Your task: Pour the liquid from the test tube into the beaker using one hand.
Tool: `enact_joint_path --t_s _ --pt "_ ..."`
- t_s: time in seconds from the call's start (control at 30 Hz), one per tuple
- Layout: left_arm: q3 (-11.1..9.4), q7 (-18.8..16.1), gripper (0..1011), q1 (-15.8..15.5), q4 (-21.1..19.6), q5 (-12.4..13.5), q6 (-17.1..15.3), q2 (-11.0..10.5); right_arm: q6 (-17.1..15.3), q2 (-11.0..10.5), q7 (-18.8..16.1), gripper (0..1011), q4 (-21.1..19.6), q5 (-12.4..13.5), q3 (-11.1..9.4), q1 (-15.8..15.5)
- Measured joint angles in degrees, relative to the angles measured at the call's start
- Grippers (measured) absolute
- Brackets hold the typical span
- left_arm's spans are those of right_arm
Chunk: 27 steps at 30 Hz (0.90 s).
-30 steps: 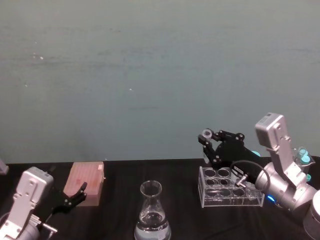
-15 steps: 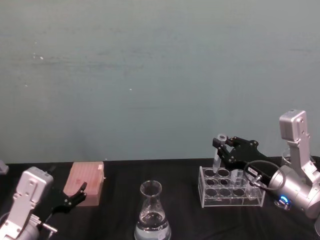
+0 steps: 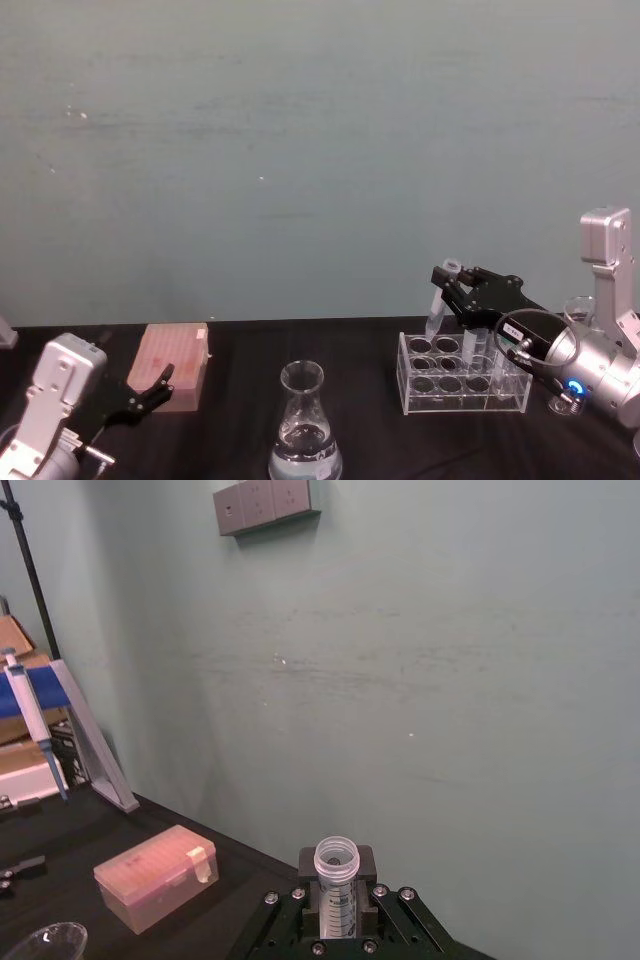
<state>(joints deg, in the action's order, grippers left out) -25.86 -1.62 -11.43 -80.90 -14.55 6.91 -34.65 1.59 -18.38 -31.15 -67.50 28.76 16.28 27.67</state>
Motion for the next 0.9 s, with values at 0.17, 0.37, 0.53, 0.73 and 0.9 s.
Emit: enact_joint_path --t_s 0.17,0.37,0.53,0.73,0.9 --pt "0.00 0.00 1000 0.00 0.00 0.00 0.00 0.00 -1.52 0.02 -0.05 199 0.36 2.11 0.09 0.23" --pt "0.00 0.00 1000 0.00 0.00 0.00 0.00 0.00 -2.58 0.00 0.05 199 0.81 3.88 0.20 0.48" --pt "0.00 0.00 1000 0.00 0.00 0.00 0.00 0.00 -3.04 -0.18 0.60 199 1.13 4.83 0.41 0.68" --pt "0.00 0.00 1000 0.00 0.00 0.00 0.00 0.00 -2.99 -0.77 1.74 199 1.41 4.78 1.04 0.96" --pt "0.00 0.00 1000 0.00 0.00 0.00 0.00 0.00 -3.18 -1.29 2.45 199 1.71 4.21 1.65 1.22"
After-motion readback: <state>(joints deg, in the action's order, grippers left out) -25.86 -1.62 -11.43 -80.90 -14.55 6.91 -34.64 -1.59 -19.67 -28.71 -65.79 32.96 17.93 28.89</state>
